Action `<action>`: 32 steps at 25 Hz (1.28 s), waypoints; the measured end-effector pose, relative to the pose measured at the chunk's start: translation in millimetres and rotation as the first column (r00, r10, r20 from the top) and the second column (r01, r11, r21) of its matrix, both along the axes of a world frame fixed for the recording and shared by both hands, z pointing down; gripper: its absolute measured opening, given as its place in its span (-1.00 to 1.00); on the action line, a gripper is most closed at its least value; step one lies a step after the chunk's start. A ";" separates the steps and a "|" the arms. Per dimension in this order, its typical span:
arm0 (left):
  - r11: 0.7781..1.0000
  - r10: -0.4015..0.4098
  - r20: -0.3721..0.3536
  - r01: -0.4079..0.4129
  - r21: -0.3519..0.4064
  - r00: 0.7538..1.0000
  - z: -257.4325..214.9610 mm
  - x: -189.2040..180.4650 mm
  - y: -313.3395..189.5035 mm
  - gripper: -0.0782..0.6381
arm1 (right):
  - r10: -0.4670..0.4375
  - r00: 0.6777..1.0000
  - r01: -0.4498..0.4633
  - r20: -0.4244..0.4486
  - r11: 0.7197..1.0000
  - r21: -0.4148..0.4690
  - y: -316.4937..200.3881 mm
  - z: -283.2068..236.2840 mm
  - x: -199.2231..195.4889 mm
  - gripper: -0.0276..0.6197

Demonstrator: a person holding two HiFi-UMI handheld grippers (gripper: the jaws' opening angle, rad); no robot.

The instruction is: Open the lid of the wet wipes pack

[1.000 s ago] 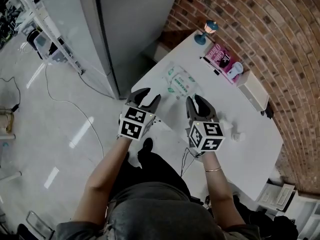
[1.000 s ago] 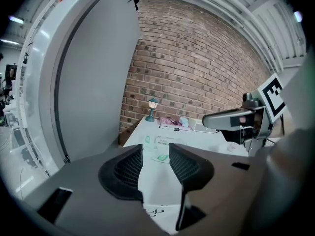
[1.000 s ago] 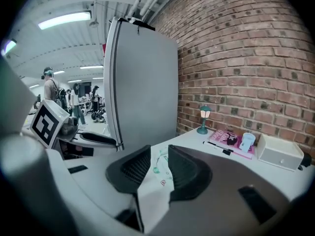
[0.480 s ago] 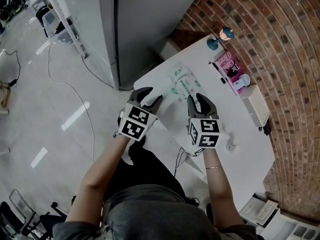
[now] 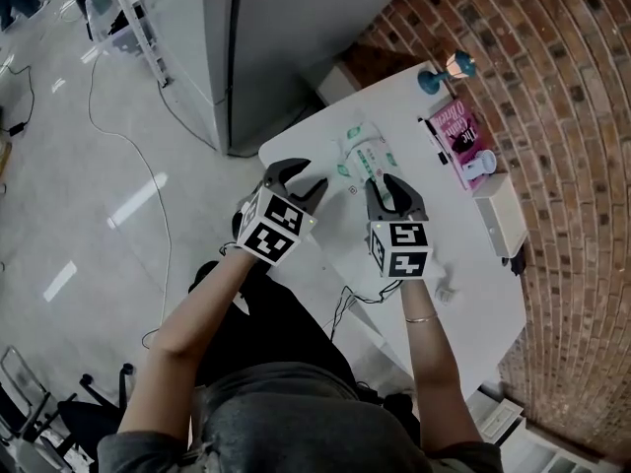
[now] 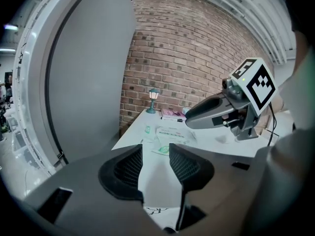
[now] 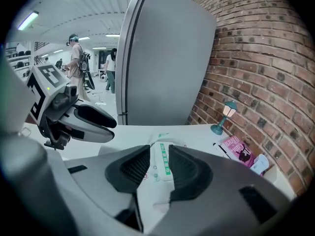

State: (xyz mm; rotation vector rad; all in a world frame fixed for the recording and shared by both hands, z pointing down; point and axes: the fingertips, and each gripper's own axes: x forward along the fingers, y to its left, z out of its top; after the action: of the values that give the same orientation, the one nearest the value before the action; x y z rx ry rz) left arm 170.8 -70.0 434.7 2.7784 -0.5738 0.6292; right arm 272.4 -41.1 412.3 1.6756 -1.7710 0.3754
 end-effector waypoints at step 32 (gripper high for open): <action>0.963 0.251 0.193 -0.266 0.053 0.948 51.6 84.4 8.6 -0.32 | -0.170 0.980 0.146 -0.103 0.967 -0.209 -15.6 37.8 6.4 -0.54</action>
State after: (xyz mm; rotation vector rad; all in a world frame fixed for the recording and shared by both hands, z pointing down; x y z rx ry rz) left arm 255.3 -61.4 486.4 2.9148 -0.2720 0.9476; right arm 278.9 -56.7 450.0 1.3777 -1.7036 0.3598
